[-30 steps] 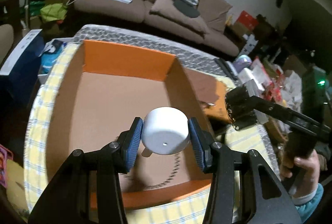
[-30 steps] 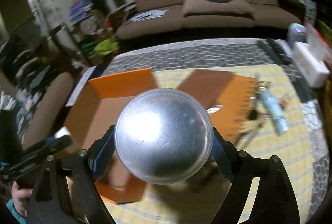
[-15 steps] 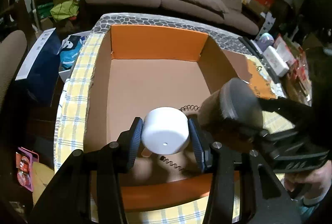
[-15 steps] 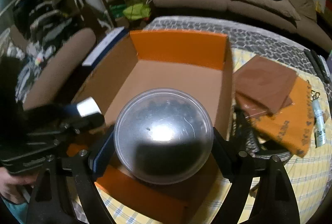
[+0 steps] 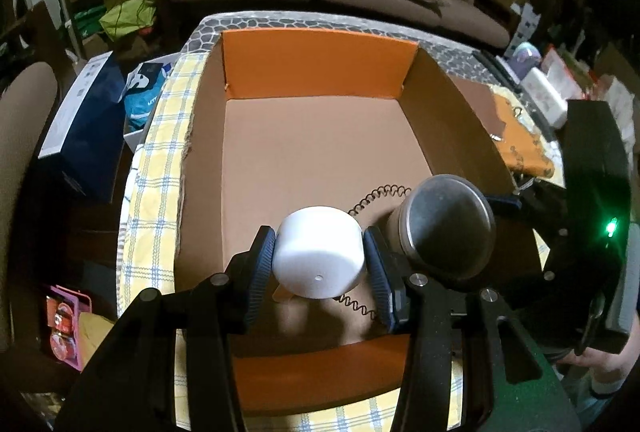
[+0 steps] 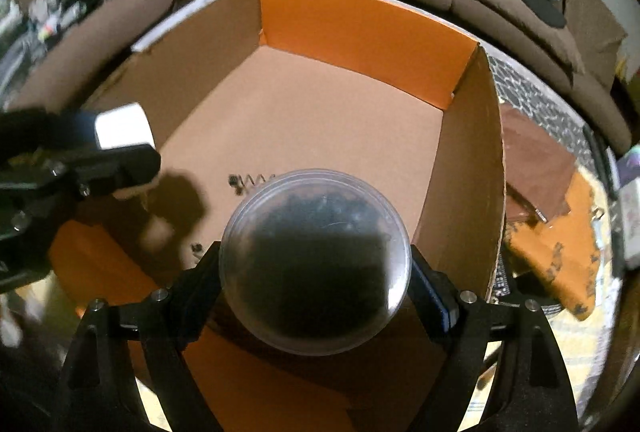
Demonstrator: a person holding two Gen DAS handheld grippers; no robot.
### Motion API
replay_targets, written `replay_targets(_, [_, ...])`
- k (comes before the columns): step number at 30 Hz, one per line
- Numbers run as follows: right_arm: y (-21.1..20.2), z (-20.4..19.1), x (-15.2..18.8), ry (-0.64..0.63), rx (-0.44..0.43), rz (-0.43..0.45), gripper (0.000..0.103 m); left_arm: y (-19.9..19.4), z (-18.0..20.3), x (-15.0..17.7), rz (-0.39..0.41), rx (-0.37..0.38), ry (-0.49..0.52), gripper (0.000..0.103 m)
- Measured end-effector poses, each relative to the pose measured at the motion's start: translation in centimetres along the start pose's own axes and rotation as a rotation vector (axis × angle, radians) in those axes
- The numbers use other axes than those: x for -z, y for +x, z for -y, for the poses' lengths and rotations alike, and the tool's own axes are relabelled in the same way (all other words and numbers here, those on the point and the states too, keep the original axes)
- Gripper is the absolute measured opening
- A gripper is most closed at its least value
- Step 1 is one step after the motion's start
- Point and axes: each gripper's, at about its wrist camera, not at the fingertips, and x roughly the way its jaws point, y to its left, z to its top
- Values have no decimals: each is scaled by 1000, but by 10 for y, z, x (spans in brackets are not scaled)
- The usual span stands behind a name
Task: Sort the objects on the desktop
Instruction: 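Carry the white lid and clear jar with both grippers over the box, then open both grippers to release the lid and jar into the box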
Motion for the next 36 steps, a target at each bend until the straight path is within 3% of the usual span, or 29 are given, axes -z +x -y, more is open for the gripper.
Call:
replay_targets(9, [-9, 10, 4, -29, 23, -34, 88, 14, 6, 2, -41, -26, 38, 43])
replay_targets(14, [-18, 16, 6, -27, -13, -32, 91, 29, 18, 5, -87, -36, 85, 43])
replay_targets(24, [-66, 60, 0, 150, -57, 112, 91, 49, 38, 17, -188, -40, 168, 43])
replay_targets(26, [-70, 75, 1, 208, -59, 126, 91, 47, 37, 17, -192, -32, 159, 48])
replay_targets(30, [-75, 94, 6, 272, -42, 132, 91, 41, 35, 16, -187, 18, 126, 72])
replay_targets(36, [-88, 110, 10, 313, -37, 162, 91, 13, 12, 1, -83, 146, -24, 73])
